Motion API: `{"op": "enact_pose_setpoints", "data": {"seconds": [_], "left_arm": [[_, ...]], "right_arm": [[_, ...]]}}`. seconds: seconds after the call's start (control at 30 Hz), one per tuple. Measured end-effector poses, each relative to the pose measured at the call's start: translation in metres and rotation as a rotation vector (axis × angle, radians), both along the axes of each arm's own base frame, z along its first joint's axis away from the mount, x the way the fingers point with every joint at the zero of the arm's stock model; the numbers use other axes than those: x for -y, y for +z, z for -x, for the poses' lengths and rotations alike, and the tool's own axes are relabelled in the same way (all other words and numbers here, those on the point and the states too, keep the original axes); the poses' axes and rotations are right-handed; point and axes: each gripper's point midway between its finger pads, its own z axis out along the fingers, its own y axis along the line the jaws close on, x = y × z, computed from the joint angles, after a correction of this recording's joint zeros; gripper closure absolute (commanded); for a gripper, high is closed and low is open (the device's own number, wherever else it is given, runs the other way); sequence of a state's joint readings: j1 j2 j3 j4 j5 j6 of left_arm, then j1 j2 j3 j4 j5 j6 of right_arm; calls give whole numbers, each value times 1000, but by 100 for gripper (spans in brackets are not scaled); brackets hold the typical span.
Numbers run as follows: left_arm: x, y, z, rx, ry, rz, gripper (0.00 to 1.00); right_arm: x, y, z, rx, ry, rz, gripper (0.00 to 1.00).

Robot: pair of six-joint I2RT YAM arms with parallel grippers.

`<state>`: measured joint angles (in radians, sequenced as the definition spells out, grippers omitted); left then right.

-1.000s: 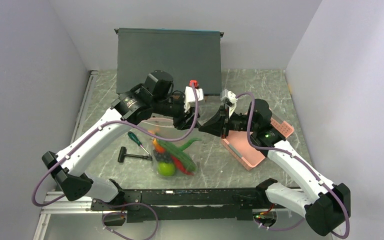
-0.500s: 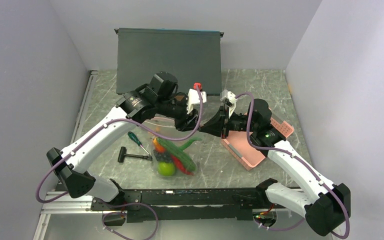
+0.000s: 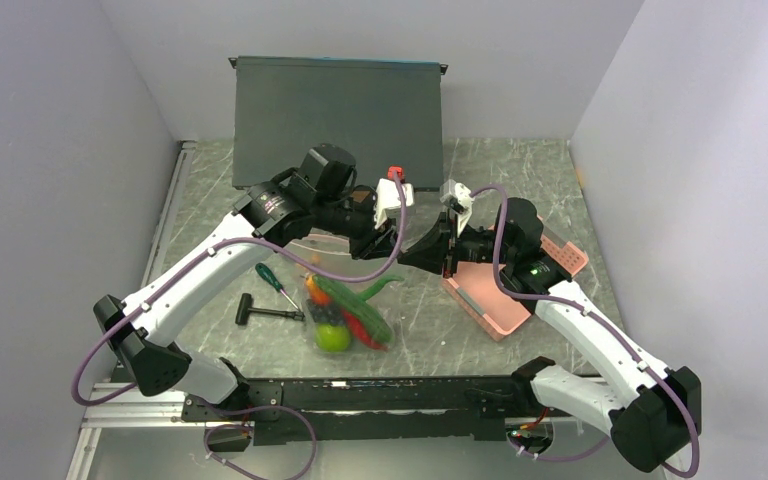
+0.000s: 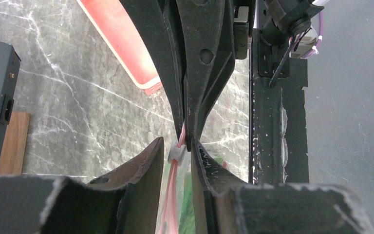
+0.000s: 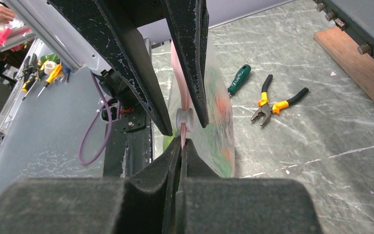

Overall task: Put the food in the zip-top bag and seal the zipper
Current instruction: Zip the zipper food storage bag at the center of the board.

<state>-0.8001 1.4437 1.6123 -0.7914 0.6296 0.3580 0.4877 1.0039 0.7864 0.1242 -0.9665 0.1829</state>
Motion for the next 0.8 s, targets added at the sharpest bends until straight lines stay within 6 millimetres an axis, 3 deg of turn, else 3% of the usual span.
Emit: {"op": "enact_pose_setpoints", "data": {"seconds": [0.47,0.53,0.63,0.8], "left_arm": [[-1,-5,-1,1,5,-14,67],[-2,-5,-1,1,7,-15,73],[-2,-5,-2,1,8,-17,97],[-2,-6,-3,14,14,-24,100]], "right_arm": [[0,0,0,0,1,0,100],[0,0,0,0,0,0,100],[0,0,0,0,-2,0,100],[0,1,-8,-2,-61,0,100]]}}
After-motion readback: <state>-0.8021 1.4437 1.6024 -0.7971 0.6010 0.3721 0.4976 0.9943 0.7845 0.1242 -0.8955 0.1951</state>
